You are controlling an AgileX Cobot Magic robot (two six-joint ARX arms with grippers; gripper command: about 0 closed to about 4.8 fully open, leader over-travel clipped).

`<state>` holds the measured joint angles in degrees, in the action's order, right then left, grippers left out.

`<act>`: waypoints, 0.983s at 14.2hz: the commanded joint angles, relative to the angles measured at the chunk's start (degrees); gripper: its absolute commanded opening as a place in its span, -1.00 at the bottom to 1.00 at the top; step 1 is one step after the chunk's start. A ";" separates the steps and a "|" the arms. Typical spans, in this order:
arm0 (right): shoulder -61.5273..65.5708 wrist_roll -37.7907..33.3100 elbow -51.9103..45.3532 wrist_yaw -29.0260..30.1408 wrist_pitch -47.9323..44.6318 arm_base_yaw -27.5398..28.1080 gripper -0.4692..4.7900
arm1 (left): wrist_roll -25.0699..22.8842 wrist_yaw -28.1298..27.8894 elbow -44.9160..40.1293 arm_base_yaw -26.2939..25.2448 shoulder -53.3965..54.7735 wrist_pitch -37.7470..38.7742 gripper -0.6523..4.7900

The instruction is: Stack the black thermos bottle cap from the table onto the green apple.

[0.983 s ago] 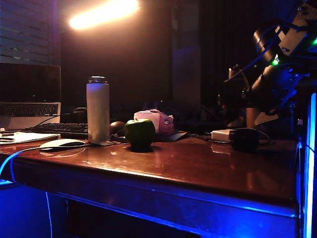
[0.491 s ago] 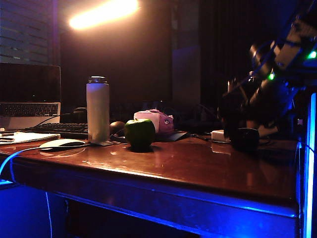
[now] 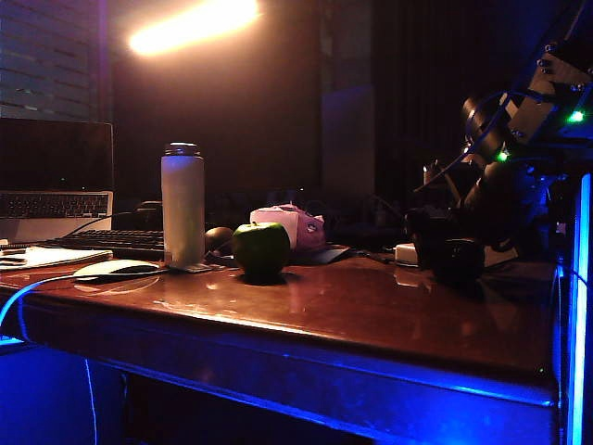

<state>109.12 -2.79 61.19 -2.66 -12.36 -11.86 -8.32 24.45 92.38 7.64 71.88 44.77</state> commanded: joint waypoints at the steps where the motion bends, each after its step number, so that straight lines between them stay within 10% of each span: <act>1: -0.28 -0.26 0.24 -0.20 0.09 -0.07 0.76 | -0.07 0.26 0.28 0.00 -0.15 -0.72 -0.75; 3: -0.35 -0.24 0.24 -0.22 0.07 -0.07 0.72 | -0.07 0.26 0.28 0.00 -0.15 -0.72 -0.75; 5: -0.35 -0.24 0.24 -0.22 -0.04 -0.07 0.25 | -0.07 0.26 0.28 0.00 -0.15 -0.72 -0.75; 14: -3.72 -0.22 11.28 1.81 9.42 -1.16 0.24 | -0.22 0.24 0.28 0.00 -0.15 -0.72 -0.75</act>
<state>105.89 -2.81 69.38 -1.28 -5.89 -12.71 -8.34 24.45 92.38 7.64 71.90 44.77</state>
